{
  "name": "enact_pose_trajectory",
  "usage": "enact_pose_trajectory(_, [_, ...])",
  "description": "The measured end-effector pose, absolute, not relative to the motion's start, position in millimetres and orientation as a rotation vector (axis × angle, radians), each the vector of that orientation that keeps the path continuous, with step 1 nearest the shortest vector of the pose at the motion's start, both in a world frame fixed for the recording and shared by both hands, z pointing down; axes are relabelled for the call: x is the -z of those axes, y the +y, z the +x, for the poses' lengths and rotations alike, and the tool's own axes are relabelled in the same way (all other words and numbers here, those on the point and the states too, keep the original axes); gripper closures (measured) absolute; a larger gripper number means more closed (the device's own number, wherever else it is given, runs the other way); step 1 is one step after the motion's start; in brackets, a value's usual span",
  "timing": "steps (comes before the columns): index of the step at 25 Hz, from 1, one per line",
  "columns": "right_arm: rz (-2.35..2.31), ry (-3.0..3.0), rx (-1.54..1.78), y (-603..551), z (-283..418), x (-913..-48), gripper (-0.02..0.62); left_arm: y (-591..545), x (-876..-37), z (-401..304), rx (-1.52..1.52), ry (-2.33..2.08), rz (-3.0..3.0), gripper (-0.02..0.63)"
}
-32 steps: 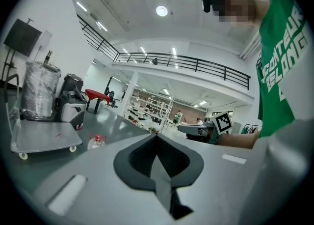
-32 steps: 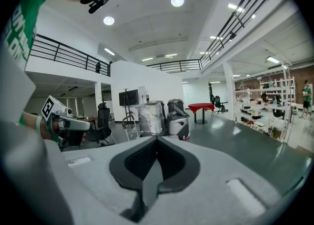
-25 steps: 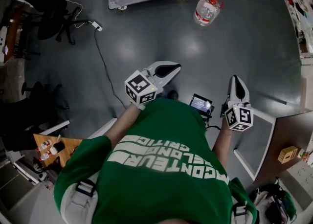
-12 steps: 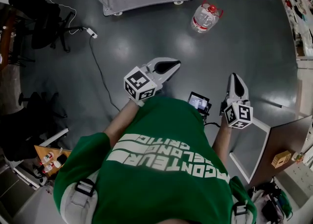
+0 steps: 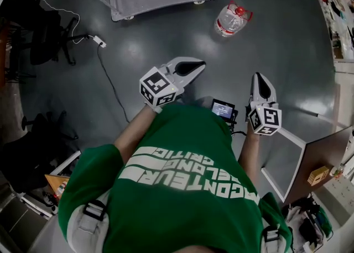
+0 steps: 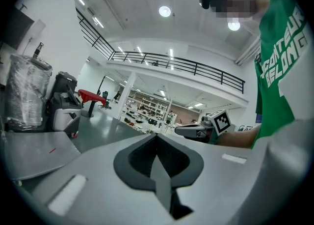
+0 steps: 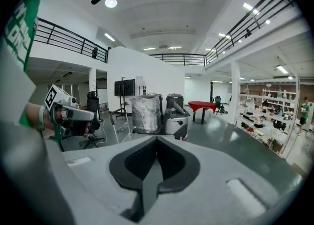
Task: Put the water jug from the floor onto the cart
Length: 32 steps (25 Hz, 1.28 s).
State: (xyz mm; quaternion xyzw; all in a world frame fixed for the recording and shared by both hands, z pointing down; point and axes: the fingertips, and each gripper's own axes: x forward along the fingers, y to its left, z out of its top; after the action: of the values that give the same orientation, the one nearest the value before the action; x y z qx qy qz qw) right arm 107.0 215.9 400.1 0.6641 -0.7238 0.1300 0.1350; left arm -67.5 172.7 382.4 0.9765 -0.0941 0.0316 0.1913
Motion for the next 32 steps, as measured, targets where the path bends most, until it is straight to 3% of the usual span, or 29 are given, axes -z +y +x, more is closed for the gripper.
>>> enact_pose_trajectory(18, [1.703, -2.188, -0.267, 101, 155, -414, 0.598, 68, -412, 25, -0.231, -0.249, 2.736, 0.594])
enact_pose_trajectory(21, [1.637, -2.236, -0.311, 77, 160, -420, 0.547, 47, -412, 46, -0.241, -0.253, 2.742, 0.594])
enact_pose_trajectory(27, [1.581, -2.286, -0.323, 45, 183, -424, 0.528, 23, -407, 92, -0.237, -0.212, 2.760, 0.594])
enact_pose_trajectory(30, [1.521, -2.285, -0.311, 40, 191, -432, 0.532, 17, -409, 108, -0.259, -0.187, 2.761, 0.594])
enact_pose_trajectory(32, [1.486, -2.289, -0.314, 39, 196, -438, 0.600, 13, -413, 117, -0.275, -0.182, 2.753, 0.594])
